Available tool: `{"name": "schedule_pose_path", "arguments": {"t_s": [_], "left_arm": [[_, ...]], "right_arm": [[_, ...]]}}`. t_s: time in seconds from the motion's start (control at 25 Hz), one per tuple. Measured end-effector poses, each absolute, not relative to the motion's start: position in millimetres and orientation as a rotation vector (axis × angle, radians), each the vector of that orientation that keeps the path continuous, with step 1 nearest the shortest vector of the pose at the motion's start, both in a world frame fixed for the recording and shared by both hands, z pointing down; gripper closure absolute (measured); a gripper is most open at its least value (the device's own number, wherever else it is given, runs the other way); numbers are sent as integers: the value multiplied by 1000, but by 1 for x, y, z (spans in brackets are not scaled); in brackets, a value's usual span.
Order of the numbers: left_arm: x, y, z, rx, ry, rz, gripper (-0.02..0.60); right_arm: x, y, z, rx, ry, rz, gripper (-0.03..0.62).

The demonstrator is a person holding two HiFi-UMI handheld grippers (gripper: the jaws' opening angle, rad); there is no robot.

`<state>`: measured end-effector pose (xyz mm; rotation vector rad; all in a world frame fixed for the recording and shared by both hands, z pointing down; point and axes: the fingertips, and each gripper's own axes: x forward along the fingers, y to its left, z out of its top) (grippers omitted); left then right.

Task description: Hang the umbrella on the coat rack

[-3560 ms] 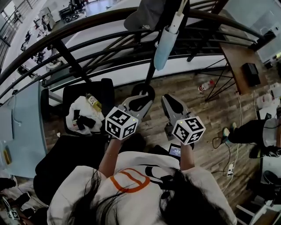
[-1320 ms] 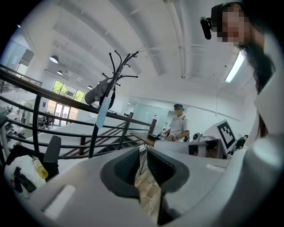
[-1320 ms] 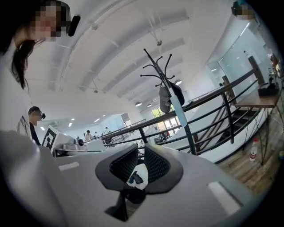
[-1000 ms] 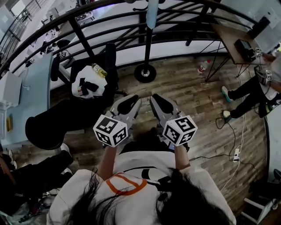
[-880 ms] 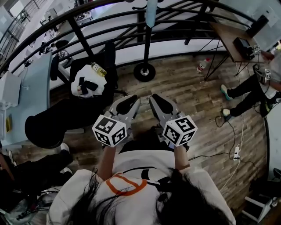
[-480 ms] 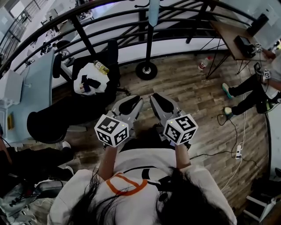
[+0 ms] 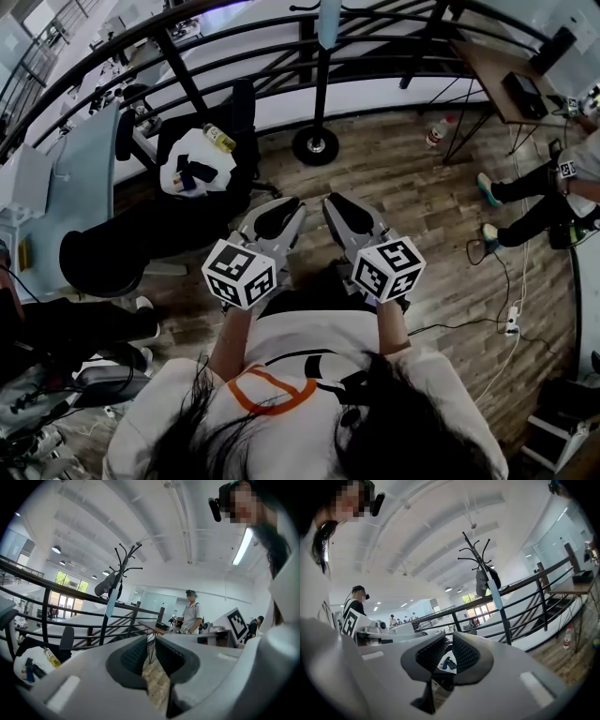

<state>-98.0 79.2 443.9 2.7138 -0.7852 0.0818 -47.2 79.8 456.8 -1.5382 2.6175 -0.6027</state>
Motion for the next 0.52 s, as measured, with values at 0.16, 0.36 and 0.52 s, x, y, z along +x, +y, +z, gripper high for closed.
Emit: {"name": "schedule_pose_path", "arguments": {"t_s": [0.16,0.36,0.52], "left_arm": [[-99,82,444,2712,-774,87,542],[-101,79,440,2713,-773,91,542],[-110,71,434,2726,-824,99,542]], "right_arm": [[-47,84,458,-1548,2614,-613,540],[-49,81,456,-1550,2624,-610,540],[-57,70,451,-1511,2653,-579,540]]}}
